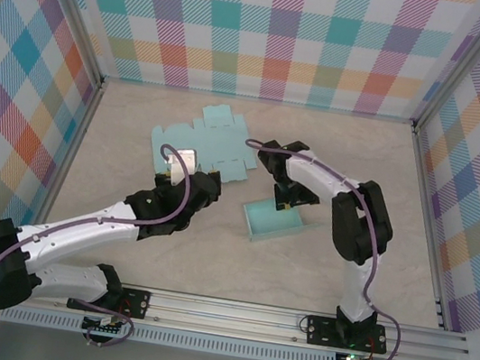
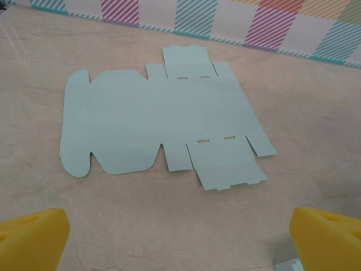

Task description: Fold the paper box

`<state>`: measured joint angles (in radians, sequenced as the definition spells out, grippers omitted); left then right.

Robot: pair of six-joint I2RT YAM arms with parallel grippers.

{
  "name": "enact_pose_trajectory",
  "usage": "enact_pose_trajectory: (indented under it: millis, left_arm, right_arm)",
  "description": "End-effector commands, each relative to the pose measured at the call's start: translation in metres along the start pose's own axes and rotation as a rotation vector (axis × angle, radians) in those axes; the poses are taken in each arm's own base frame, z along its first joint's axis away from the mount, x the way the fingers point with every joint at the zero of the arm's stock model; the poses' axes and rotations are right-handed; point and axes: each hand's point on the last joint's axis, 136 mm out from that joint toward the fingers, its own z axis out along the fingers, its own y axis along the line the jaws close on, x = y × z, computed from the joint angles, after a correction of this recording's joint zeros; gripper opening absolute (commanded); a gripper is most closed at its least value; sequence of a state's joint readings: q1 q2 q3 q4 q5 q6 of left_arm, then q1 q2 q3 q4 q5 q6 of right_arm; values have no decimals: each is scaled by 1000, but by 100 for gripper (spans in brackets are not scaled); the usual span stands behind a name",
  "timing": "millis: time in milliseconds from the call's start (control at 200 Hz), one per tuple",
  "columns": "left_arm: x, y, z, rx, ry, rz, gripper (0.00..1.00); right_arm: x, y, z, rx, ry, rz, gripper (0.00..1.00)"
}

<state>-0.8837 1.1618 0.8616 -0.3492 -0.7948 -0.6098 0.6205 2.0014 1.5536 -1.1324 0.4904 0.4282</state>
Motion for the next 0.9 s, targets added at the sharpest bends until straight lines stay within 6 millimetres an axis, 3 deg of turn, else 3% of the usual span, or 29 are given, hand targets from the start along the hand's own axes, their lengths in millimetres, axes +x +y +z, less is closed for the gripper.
enact_pose_trajectory:
  millis: [0,155,240,445,630,760,895]
  left_arm:
    - [-7,1,3,-21,12,23,100]
    - [-6,1,21,-49,67,62,100]
    - [-6,1,36,-70,99,77,98]
    - [5,-22,76,-77,185,132,92]
    - [26,-46,109,-85,246,200,88]
    - [42,-55,127,-96,291,236,83]
    - [60,-59,138,-96,343,263,79]
  right_arm:
    - [-4,-3,-29,-78,-57,10,77]
    - [-7,-20,-78,-156,-178,49,87]
    - [-3,-34,-107,-199,-260,82,100]
    - [29,-74,-152,-268,-417,211,100]
    - [73,-97,-163,-361,-513,311,100]
    - [112,-110,-149,-394,-511,407,100]
    - [143,-98,-129,-476,-438,428,100]
